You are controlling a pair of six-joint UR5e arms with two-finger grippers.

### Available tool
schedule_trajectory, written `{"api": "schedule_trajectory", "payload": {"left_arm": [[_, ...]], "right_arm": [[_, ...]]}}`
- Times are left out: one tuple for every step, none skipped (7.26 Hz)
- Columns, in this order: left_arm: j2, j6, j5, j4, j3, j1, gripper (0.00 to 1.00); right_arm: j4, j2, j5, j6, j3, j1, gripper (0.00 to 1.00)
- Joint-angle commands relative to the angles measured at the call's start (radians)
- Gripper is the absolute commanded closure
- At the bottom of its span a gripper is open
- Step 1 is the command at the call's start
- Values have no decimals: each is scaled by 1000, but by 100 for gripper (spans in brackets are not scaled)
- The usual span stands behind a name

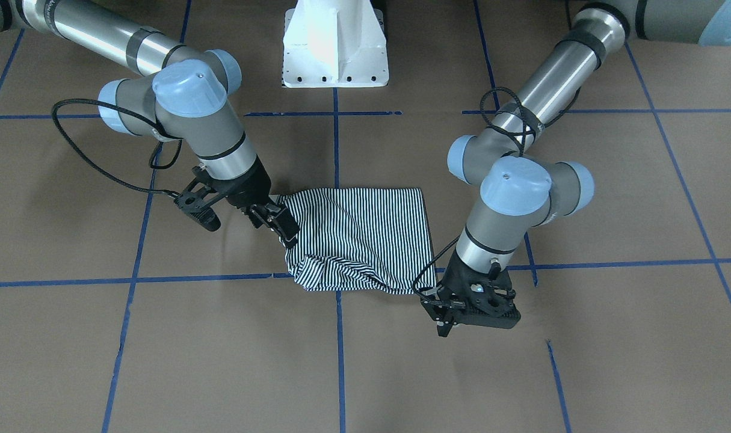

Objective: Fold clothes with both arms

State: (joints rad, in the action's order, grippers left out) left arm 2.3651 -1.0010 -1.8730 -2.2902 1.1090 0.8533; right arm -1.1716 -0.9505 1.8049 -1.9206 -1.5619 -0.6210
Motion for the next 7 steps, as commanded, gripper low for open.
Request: {"api": "schedule_trajectory", "payload": {"left_arm": [[-131,4,-84,-3,157,81,100],[-176,4,-112,0,210,90,100],[-217,4,-118,-2,254,92,100],[-224,4,-118,0,261,92,100],[-224,2,-117,0,261,92,100],[-224,2,-118,0,262,92,100],[-225,2,-117,0,264,92,100]], "right_arm": [[-89,45,-132,6,9,124,86],[-95,50,-137,21,13,133,100],[-94,88,-139,52,61,133,100],[-92,117,-139,78,110,124,100],[-89,124,-142,101,137,115,100],[-88,140,-144,115,170,109,100],[-86,186,-144,121,228,90,100]]}}
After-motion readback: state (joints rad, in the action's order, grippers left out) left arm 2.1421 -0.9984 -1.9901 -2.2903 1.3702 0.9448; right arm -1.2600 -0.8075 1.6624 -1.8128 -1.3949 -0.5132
